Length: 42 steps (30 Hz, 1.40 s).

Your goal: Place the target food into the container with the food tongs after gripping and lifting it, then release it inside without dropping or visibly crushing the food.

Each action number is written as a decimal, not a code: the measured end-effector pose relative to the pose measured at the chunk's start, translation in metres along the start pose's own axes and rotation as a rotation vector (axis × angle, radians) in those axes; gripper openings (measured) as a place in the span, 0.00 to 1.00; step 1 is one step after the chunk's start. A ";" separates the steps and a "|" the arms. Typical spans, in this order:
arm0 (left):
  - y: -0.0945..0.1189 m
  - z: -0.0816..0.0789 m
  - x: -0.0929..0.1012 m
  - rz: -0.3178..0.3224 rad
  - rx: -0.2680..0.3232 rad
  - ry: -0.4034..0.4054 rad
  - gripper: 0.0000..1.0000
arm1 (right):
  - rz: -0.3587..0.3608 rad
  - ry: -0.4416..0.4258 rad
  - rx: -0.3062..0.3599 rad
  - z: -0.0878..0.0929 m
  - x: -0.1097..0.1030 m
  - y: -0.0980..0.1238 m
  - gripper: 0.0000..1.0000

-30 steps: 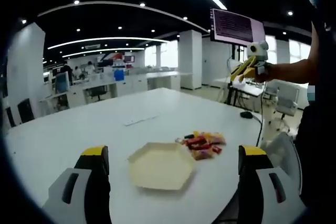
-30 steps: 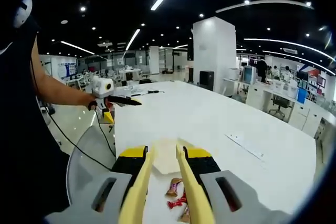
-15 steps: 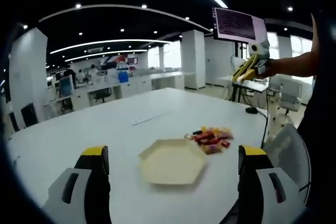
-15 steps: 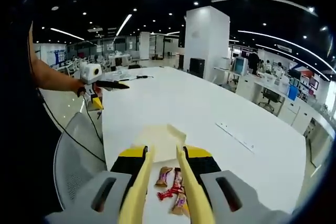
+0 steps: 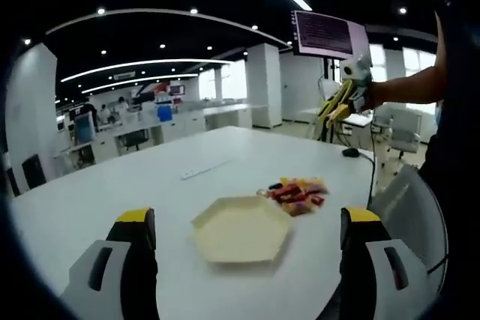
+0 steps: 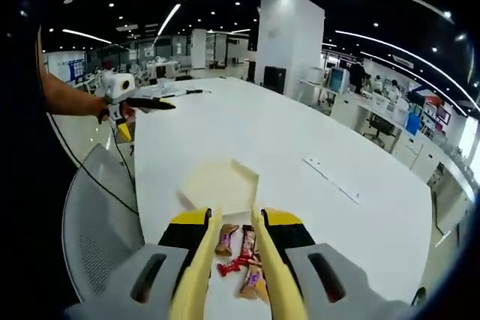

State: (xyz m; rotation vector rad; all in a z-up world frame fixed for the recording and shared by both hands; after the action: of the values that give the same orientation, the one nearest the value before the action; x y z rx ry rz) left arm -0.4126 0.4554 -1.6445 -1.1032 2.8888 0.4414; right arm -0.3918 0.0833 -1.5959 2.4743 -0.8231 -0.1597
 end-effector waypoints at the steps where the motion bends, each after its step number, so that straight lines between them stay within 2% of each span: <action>1: -0.002 0.004 0.003 -0.002 -0.012 0.000 1.00 | -0.002 0.004 -0.001 0.002 0.000 -0.001 0.25; 6: -0.002 0.012 0.008 -0.011 -0.010 -0.013 1.00 | -0.015 0.012 -0.032 0.013 -0.003 -0.010 0.26; 9: -0.001 0.016 0.007 -0.013 -0.022 0.007 1.00 | -0.012 0.010 -0.046 0.021 -0.004 -0.017 0.26; 14: 0.001 0.021 0.012 -0.015 -0.006 0.019 1.00 | -0.007 -0.010 -0.058 0.032 -0.008 -0.023 0.26; 21: -0.003 0.024 0.031 -0.012 0.008 0.020 1.00 | 0.024 -0.027 -0.082 0.052 -0.007 -0.033 0.26; 25: -0.005 0.034 0.045 -0.011 0.005 0.008 1.00 | 0.053 -0.050 -0.082 0.059 -0.005 -0.039 0.26; 28: -0.005 0.043 0.049 -0.024 -0.008 0.040 1.00 | 0.059 -0.064 -0.085 0.063 -0.005 -0.043 0.26; 32: -0.007 0.050 0.055 -0.039 -0.008 0.009 1.00 | 0.073 -0.083 -0.099 0.072 -0.007 -0.050 0.26; 35: -0.010 0.052 0.058 -0.018 -0.019 -0.009 1.00 | 0.079 -0.093 -0.111 0.077 -0.009 -0.052 0.26; 39: -0.013 0.057 0.060 0.002 -0.030 0.004 1.00 | 0.086 -0.109 -0.126 0.086 -0.007 -0.055 0.26; 42: -0.012 0.055 0.061 0.007 -0.023 0.016 1.00 | 0.087 -0.115 -0.141 0.091 -0.007 -0.059 0.26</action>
State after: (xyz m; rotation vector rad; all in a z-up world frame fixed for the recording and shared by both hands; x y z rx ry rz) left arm -0.4552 0.4215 -1.7076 -1.1057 2.9097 0.4688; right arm -0.3906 0.0871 -1.7047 2.3105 -0.9337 -0.3205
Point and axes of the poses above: the point that each gripper's makers call its tool centre point, and the gripper's own axes: y roughly backward along the fingers, x roughly to its right, z roughly out of its underside, the point moved 6 cm from there along y, roughly backward along the fingers, and after that the axes turned 4 degrees about -y, right-handed, at the moved point
